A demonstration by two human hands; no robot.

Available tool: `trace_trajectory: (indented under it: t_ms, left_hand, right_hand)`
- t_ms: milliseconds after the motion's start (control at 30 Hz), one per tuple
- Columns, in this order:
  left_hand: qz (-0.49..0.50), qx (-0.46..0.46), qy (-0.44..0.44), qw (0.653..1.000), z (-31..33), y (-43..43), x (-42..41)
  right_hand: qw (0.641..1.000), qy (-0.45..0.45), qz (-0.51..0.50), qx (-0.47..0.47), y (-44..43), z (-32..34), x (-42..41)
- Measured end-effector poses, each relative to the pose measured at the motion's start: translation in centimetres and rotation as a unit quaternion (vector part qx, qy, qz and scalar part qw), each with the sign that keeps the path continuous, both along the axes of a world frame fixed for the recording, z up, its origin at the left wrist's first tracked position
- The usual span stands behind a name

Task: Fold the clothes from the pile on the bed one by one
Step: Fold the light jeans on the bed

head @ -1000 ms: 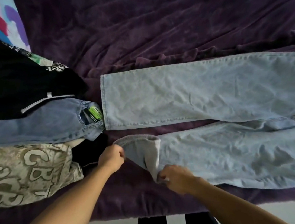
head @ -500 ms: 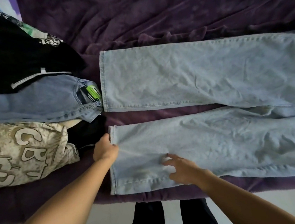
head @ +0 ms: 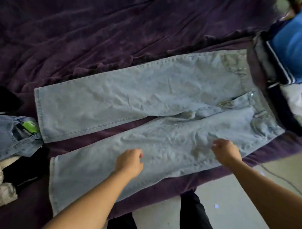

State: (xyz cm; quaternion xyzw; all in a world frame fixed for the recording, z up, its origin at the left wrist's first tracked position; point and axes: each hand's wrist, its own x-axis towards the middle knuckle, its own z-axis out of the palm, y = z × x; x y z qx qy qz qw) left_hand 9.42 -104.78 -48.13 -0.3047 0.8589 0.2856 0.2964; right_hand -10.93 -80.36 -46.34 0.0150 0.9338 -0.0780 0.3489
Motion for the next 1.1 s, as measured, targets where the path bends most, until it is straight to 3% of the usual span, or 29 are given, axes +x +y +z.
trace_trajectory:
  t_ms: [200, 367, 433, 567, 667, 867, 1100]
  left_hand:
    - [-0.069, 0.051, 0.014, 0.996, -2.9, 15.0, -8.0]
    - [-0.144, -0.049, -0.046, 0.987, -6.1, 22.3, -12.9]
    - [-0.151, -0.080, -0.077, 0.982, -7.0, 23.6, -14.0]
    - [-0.128, -0.088, -0.091, 0.984, -7.7, 24.2, -14.6]
    - [-0.103, -0.057, -0.096, 0.988, -7.0, 23.7, -14.6]
    - [-0.056, -0.086, -0.089, 0.991, -2.2, 20.2, -16.6]
    - [0.105, -0.141, 0.090, 0.980, 3.5, 7.7, -20.6]
  right_hand:
    - [0.980, 0.070, -0.184, -0.008, 14.0, -1.9, -10.6]
    - [0.966, 0.081, -0.242, -0.036, 19.5, -4.8, -18.5]
    - [0.937, 0.055, -0.335, -0.078, 20.2, -6.2, -20.6]
    - [0.843, -0.004, -0.496, -0.207, 20.8, -7.9, -21.7]
    - [0.820, -0.027, -0.517, -0.244, 21.2, -7.5, -21.6]
    - [0.815, -0.033, -0.487, -0.312, 18.9, -2.1, -23.9]
    - [0.789, -0.087, -0.454, -0.405, 8.8, 4.0, -29.0]
